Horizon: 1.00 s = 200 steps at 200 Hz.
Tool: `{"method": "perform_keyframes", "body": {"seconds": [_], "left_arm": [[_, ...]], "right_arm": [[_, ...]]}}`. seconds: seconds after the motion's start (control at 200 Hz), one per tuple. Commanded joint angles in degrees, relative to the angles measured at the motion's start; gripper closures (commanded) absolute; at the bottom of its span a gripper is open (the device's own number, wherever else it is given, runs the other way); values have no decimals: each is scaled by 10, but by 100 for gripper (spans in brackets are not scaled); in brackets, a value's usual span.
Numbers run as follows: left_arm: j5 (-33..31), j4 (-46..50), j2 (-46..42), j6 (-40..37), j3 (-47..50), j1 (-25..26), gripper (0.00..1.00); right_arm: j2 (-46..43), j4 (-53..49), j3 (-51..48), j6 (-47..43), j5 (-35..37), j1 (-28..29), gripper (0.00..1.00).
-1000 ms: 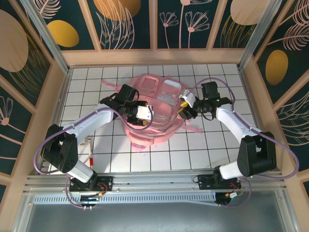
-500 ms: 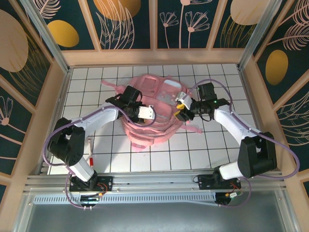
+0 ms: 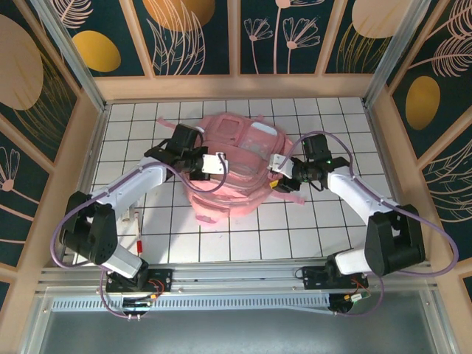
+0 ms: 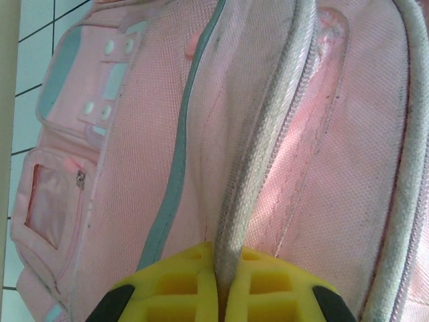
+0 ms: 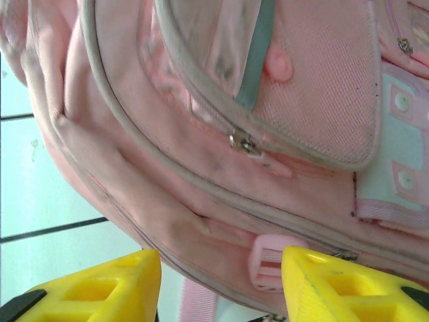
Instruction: Pack the student bag
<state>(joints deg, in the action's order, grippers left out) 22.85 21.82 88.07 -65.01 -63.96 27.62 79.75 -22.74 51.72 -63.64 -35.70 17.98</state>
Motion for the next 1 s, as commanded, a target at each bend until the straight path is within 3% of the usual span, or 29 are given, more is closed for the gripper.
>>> {"method": "perform_keyframes", "body": {"seconds": [0.0, 0.135, 0.27, 0.591, 0.761, 0.866, 0.996], "left_arm": [[99, -42, -27, -7, 15, -8, 100], [132, -85, -43, 20, 38, -14, 100], [143, -97, -43, 37, 39, -15, 100], [164, -101, -43, 50, 56, -16, 100], [146, -126, -41, 91, 56, -15, 100], [117, -129, -32, 127, 47, -15, 100], [71, -111, -22, 163, 33, -15, 100]], "right_arm": [[23, 49, 11, -61, -10, 1, 49], [65, 56, 46, -57, -45, -4, 49], [106, 49, 62, -40, -82, 7, 62], [140, 146, 29, 57, -105, 14, 62], [139, 132, 28, 42, -112, 30, 82], [125, 119, 21, 23, -113, 35, 100], [89, 78, 16, -11, -104, 34, 100]]}}
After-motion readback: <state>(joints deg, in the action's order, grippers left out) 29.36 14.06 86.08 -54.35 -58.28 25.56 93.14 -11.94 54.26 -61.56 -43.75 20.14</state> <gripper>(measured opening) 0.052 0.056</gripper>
